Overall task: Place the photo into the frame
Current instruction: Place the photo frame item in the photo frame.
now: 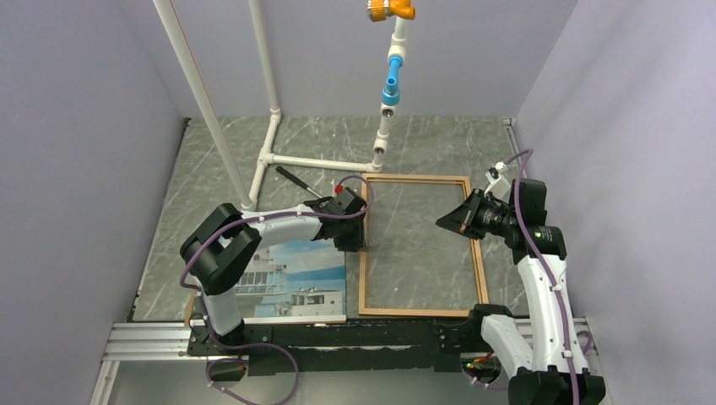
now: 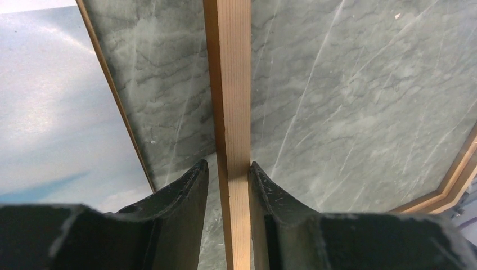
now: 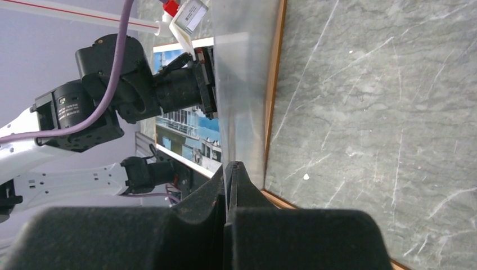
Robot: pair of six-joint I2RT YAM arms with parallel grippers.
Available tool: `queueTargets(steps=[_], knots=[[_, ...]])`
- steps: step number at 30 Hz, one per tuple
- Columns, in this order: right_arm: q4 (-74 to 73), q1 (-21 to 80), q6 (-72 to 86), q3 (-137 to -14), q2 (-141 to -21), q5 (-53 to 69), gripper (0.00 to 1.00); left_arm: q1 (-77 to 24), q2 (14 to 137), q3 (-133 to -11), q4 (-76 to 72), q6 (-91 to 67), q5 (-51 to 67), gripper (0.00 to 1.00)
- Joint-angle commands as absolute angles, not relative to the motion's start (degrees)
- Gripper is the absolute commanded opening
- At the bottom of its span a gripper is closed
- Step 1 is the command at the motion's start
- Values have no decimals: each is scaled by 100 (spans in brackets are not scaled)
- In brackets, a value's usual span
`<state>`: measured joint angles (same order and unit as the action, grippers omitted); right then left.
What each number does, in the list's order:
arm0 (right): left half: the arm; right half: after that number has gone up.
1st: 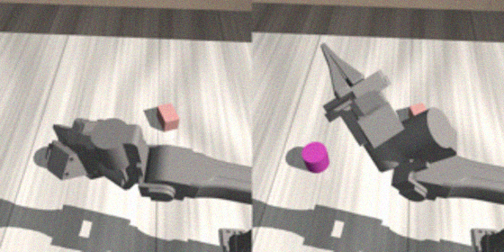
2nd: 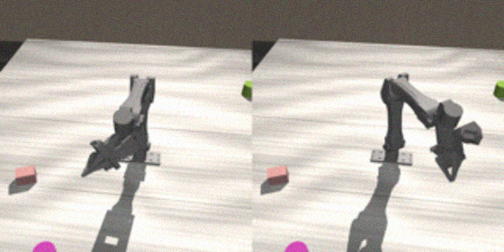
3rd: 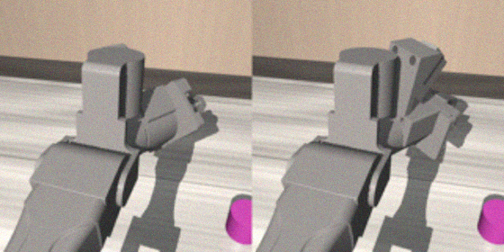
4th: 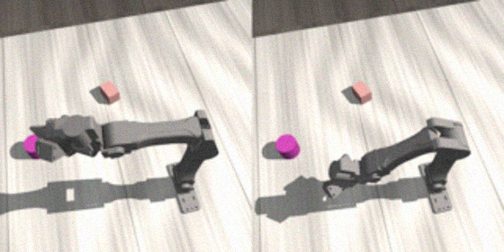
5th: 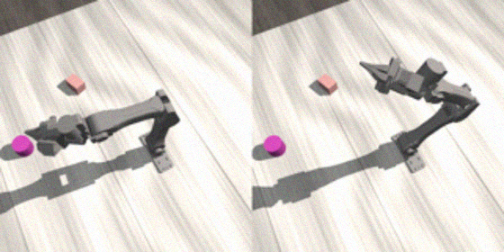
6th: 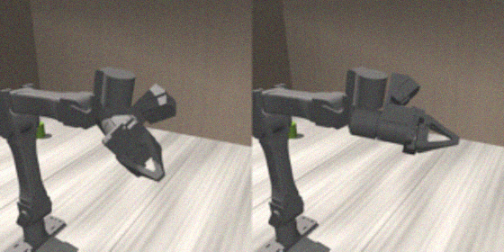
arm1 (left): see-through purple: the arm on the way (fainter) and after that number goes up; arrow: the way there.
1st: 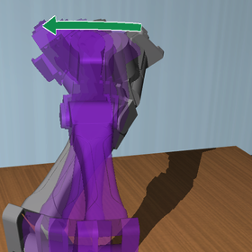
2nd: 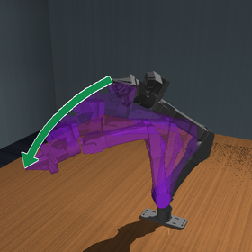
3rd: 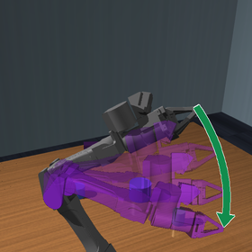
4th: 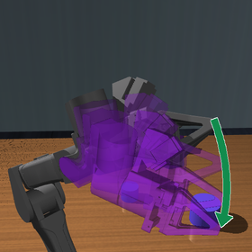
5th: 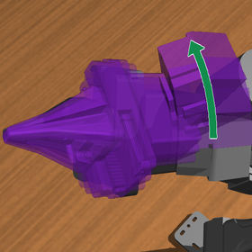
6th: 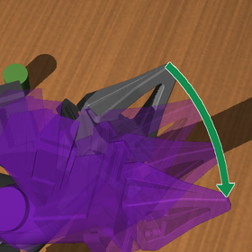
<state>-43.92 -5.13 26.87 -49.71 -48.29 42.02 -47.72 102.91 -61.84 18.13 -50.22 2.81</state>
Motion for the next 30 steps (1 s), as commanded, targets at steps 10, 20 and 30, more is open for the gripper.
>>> queueTargets(steps=[10, 20, 30], knots=[[-4498, -466, 3144, -5380, -4902, 4415, 0, -4795, 10512, -6178, 2206, -4834, 18, 35], [-4499, -470, 2912, -5260, -5114, 4601, 0, -4770, 9854, -5687, 1487, -4803, 65, 52], [-4621, -470, 2791, -5355, -5141, 4527, 0, -4657, 9143, -5029, 797, -4901, 96, 52]])
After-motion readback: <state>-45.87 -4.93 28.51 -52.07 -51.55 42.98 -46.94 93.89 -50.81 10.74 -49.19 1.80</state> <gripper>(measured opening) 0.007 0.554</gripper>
